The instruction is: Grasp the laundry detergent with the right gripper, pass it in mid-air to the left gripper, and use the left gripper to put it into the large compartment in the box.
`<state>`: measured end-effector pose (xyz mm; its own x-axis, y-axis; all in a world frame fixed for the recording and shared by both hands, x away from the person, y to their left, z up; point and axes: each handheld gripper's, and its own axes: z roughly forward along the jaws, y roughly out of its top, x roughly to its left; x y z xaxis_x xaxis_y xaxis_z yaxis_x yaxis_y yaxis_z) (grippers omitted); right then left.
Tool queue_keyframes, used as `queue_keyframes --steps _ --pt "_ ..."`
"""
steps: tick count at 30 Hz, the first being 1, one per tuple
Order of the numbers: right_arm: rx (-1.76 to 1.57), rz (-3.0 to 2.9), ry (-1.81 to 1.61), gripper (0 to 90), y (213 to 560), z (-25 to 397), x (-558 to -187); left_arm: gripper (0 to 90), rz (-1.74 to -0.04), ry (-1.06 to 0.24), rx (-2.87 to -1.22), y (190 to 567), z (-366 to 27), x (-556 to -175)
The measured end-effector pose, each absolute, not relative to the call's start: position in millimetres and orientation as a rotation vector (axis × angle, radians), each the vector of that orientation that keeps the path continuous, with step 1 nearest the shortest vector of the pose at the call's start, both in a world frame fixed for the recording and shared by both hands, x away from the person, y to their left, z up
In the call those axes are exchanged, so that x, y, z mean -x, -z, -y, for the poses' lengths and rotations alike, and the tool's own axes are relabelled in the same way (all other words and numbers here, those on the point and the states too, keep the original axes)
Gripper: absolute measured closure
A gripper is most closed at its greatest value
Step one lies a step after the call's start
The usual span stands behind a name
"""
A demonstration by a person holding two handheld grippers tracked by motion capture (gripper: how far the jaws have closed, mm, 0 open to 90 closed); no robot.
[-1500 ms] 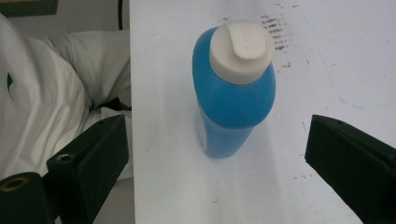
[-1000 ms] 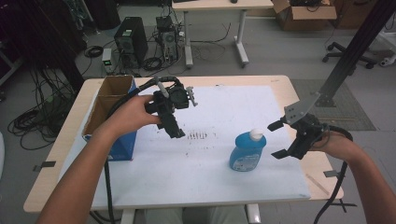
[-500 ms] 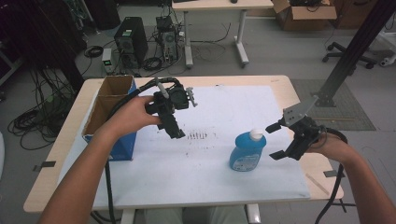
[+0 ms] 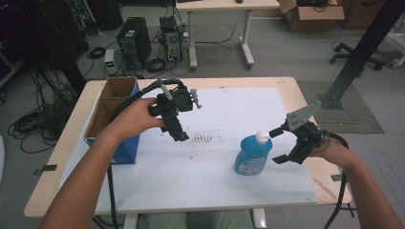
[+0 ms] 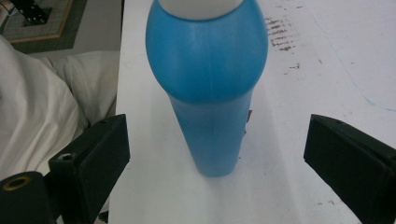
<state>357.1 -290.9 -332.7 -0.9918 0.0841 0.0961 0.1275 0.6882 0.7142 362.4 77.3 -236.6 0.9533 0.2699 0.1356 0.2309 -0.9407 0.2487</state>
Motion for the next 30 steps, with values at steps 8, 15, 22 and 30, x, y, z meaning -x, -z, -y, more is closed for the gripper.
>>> queue_keyframes --steps 8,15,22,30 --pt "0.188 2.808 1.22 6.5 343.3 291.1 -360.3 5.6 -0.387 -0.235 -2.874 239.5 -77.0 -365.3" --pt "0.196 2.796 1.235 6.7 352.8 292.3 -363.0 5.6 -0.396 -0.226 -2.877 243.7 -77.4 -367.0" --pt "0.179 2.794 1.249 6.8 357.9 289.8 -362.0 5.6 -0.401 -0.223 -2.88 244.5 -76.6 -367.4" --pt "0.173 2.783 1.278 6.8 364.3 285.8 -360.2 5.6 -0.404 -0.224 -2.88 244.4 -77.0 -367.4"
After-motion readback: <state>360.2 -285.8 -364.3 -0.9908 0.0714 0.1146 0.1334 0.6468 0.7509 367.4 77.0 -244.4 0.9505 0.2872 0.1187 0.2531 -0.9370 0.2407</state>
